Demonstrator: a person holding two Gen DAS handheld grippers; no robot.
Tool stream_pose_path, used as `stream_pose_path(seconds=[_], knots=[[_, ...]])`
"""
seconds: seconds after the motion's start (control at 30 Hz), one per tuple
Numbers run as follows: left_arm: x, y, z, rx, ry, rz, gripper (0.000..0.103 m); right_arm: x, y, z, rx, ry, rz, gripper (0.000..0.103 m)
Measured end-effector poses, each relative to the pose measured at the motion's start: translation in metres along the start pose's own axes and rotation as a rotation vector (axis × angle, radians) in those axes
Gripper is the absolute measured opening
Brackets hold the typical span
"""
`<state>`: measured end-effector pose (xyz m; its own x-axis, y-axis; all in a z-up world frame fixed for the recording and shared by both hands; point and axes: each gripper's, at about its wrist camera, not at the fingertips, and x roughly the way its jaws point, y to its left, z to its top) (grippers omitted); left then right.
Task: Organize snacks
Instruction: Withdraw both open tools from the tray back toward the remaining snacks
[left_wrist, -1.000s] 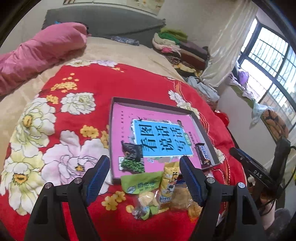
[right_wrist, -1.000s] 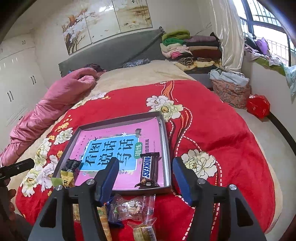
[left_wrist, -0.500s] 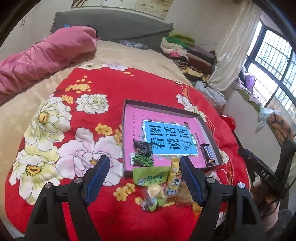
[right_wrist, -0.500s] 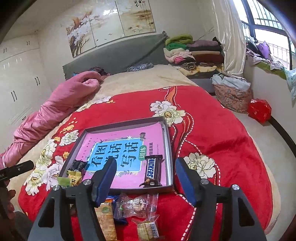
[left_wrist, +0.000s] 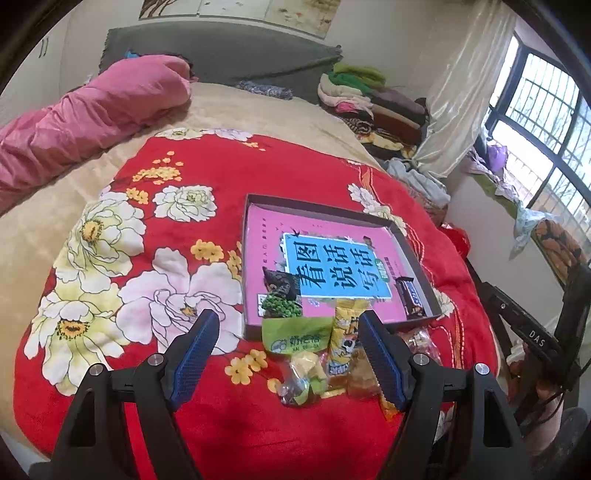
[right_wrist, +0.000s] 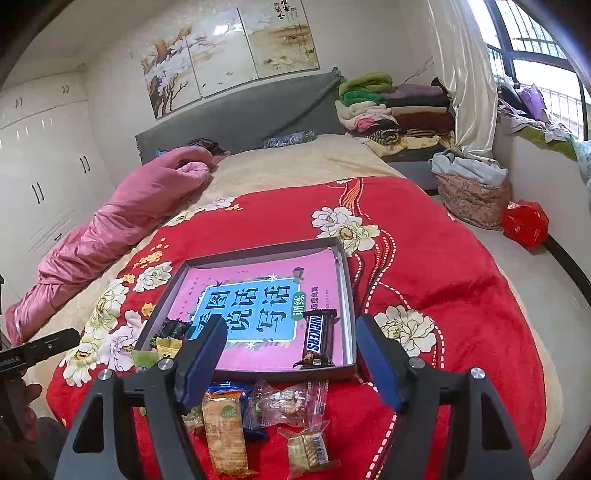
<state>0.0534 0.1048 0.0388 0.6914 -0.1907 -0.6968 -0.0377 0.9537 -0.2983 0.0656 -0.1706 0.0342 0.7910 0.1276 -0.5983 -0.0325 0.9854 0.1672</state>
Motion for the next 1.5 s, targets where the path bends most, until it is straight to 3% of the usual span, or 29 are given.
stream_pose_path(seconds=[0.67,1.5], knots=[[0.017,-0.04,-0.028,0.073,0.091,-0.032,0.079,-0.016,0.018,-0.03,-0.08,0.045,0.036,0.073],[0.027,-0.063,-0.051,0.159,0.165,-0.008,0.079,-0.016,0.041,-0.073,-0.151,0.146,0.106,0.073]])
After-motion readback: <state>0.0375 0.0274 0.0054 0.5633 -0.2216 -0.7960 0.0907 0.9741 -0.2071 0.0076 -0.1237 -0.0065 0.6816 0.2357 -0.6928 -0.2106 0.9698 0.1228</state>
